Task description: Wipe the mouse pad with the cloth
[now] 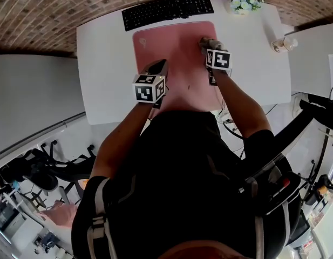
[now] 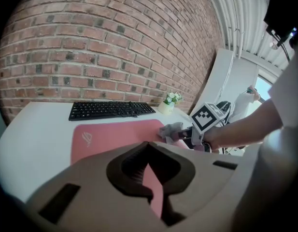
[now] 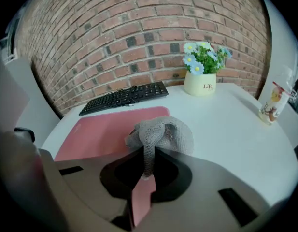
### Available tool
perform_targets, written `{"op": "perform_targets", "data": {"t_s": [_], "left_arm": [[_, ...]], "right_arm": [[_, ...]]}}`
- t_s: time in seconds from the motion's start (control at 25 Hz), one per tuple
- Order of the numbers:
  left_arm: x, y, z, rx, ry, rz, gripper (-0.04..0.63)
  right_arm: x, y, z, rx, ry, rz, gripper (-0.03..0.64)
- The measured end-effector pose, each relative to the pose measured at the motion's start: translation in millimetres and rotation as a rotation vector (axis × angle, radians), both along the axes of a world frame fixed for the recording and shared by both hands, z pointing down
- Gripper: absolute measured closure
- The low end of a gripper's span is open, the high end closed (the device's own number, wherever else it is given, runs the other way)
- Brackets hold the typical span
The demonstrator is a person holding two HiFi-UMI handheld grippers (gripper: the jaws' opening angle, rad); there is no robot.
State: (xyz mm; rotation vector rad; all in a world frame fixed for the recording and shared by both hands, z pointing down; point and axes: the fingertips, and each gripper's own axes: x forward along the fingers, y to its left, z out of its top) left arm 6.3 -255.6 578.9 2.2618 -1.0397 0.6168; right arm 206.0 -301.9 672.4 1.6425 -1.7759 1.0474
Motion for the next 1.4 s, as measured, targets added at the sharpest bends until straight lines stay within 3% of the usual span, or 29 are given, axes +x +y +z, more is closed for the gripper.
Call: {"op": "perform_targets", "data": {"t_s": [0.12, 0.28, 0.48, 0.64, 0.88, 1.12, 1.4], "left_arm": [[-4.7, 1.1, 2.1, -0.003, -0.004, -0.012, 0.595], [-16.8, -1.4, -0.1, 0.002, 0.005, -0.056, 0.595], [-50.9, -5.4, -5.5, 0.014, 0.001, -0.145, 0.595], [-94.4, -4.8, -4.3, 0.004, -0.023, -0.265, 0.595], [-143.4, -11.3, -11.4, 0.022, -0.060, -0.379, 0.595], [-160.8, 5.8, -4.8, -0.003, -0.095, -0.416, 0.595], [-151.4, 11.7, 0.3, -0.017, -0.078, -0.426, 0.595]], "right_arm": [[-8.3, -7.5, -18.1, 0.049, 0.040, -0.033, 0.586], [-50.6, -22.3, -45.4, 0.104, -0.011, -0.103, 0.586], [-135.0, -39.2, -76.5, 0.158, -0.088, -0.272, 0.586], [-213.9, -44.9, -63.7, 0.154, -0.173, -0.433, 0.586], [-286.5, -54.2, -52.0, 0.136, -0.155, -0.559, 0.586], [-316.6, -64.4, -22.5, 0.064, -0.169, -0.575, 0.586], [-305.6, -68.7, -4.0, 0.028, -0.146, -0.558, 0.586]]}}
